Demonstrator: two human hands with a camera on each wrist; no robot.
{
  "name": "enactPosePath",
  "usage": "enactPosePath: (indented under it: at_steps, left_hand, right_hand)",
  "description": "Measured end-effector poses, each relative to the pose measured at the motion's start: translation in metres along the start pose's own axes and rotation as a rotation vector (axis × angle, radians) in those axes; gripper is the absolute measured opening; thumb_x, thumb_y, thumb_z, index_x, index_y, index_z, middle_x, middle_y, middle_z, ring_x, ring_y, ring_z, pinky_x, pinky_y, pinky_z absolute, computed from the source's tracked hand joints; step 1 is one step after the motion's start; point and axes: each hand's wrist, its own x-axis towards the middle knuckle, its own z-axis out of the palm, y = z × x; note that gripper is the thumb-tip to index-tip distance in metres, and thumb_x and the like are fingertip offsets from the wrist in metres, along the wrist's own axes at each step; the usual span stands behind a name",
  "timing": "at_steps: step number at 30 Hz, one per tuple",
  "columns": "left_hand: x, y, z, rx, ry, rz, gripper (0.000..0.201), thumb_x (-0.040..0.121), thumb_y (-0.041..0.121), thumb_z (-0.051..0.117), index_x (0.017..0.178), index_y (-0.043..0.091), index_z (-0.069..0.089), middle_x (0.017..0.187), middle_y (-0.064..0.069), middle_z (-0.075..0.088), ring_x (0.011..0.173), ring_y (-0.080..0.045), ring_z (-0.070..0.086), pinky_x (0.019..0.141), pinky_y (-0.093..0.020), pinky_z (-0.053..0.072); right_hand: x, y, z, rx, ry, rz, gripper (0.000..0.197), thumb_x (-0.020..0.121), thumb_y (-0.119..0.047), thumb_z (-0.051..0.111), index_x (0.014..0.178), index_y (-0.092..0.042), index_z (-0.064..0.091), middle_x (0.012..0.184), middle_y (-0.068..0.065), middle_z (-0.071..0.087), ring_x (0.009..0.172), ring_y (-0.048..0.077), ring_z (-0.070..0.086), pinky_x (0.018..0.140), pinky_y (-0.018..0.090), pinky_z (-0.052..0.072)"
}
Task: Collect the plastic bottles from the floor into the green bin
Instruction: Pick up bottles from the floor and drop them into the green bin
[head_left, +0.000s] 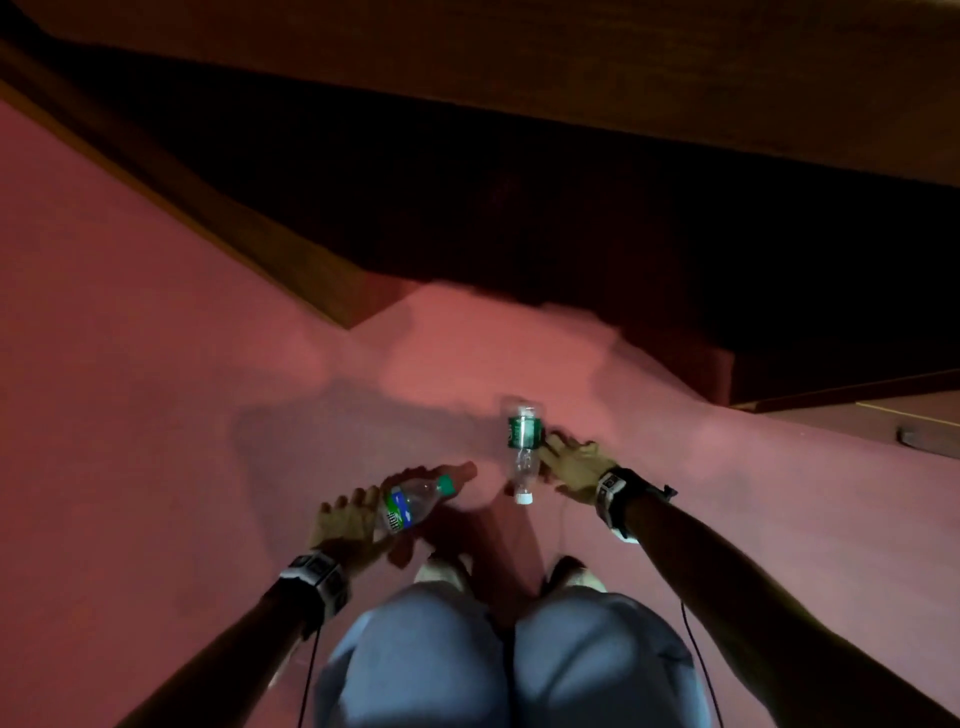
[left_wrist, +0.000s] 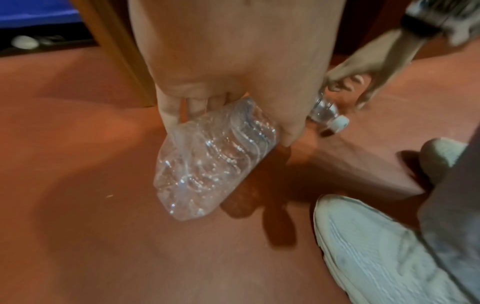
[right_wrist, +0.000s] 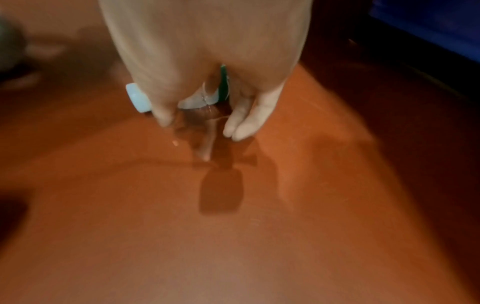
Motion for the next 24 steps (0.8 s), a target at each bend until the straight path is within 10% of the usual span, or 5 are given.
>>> enactPosePath:
  at_steps: [4,6,8,16,24]
  left_hand:
    - [-0.027,-0.026,-0.005,0.032,0.015,-0.020,0.075,0.088,0.066,0.056,0.145,0.020,0.040,0.134,-0.001,0.055,0.115,-0.026,0.058,0.096,-0.039,0.042]
    - [-0.038,-0.036,-0.004,0.015,0.007,-0.035,0.076,0.088,0.066,0.054,0.146,0.018,0.041,0.133,-0.002,0.056,0.113,-0.026,0.059,0.095,-0.039,0.042]
    - [-0.048,-0.045,-0.002,0.019,0.014,-0.048,0.078,0.091,0.068,0.050,0.149,0.018,0.037,0.136,-0.002,0.054,0.115,-0.024,0.058,0.096,-0.038,0.042]
    - [-0.108,-0.050,-0.044,-0.012,-0.024,-0.087,0.077,0.092,0.066,0.050,0.151,0.017,0.033,0.136,-0.001,0.053,0.114,-0.022,0.057,0.097,-0.036,0.043]
    - [-0.247,-0.014,-0.200,-0.130,-0.002,-0.116,0.073,0.086,0.064,0.061,0.140,0.018,0.043,0.130,-0.003,0.055,0.113,-0.026,0.060,0.089,-0.036,0.046]
  right_hand:
    - [0.023,-0.039,-0.021,-0.147,0.074,-0.006,0.056,0.093,-0.015,0.060,0.147,-0.026,0.046,0.152,0.013,0.041,0.129,0.042,0.050,0.087,0.049,0.054]
    - [0.029,-0.053,-0.036,-0.292,-0.068,-0.040,0.061,0.105,-0.015,0.044,0.159,-0.033,0.023,0.169,0.010,0.010,0.147,0.043,0.028,0.109,0.058,0.039]
    - [0.038,-0.070,-0.052,-0.131,-0.182,-0.009,0.053,0.108,-0.021,0.039,0.160,-0.019,0.026,0.168,0.013,0.016,0.151,0.040,0.023,0.119,0.053,0.027]
    - [-0.002,-0.076,-0.103,0.071,-0.082,0.180,0.051,0.092,-0.005,0.053,0.141,-0.021,0.046,0.131,0.009,0.055,0.113,0.031,0.063,0.086,0.039,0.056]
    - [-0.216,-0.079,-0.304,0.535,-0.050,0.386,0.057,0.079,-0.053,0.070,0.125,-0.023,0.053,0.113,0.006,0.065,0.103,0.030,0.067,0.082,0.036,0.054]
